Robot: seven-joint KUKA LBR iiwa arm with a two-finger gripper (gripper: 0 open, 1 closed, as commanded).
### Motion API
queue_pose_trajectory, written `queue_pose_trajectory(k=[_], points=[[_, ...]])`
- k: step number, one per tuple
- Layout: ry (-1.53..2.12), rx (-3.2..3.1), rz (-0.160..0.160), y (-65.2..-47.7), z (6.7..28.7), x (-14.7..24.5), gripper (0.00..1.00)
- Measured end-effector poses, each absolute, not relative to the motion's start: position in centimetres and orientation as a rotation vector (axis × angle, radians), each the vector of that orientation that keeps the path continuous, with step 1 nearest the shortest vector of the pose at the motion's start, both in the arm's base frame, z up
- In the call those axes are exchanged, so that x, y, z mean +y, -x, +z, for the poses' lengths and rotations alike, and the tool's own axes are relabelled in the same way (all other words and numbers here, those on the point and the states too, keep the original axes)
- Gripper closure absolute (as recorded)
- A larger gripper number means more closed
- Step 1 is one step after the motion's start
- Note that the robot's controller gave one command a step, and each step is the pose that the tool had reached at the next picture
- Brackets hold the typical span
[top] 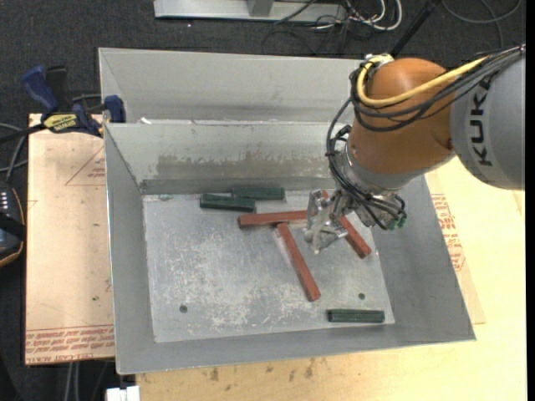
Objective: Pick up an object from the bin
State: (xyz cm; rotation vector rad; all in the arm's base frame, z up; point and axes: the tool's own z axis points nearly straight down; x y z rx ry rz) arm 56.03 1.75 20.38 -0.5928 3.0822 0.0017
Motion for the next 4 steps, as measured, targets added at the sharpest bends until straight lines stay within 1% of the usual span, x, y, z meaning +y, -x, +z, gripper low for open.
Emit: queue_pose_trajectory(k=[1, 2, 3, 4], points=[[0.593, 3.083, 0.002, -56.0, 20.4, 1.7, 1.00], [0.557, 3.091, 0.003, -57.1, 15.0, 2.0, 0.00], [0.556, 3.091, 0.003, -57.1, 15.0, 2.0, 0.00], [0.596, 3.068, -0.003, -62.3, 10.9, 3.1, 0.00]])
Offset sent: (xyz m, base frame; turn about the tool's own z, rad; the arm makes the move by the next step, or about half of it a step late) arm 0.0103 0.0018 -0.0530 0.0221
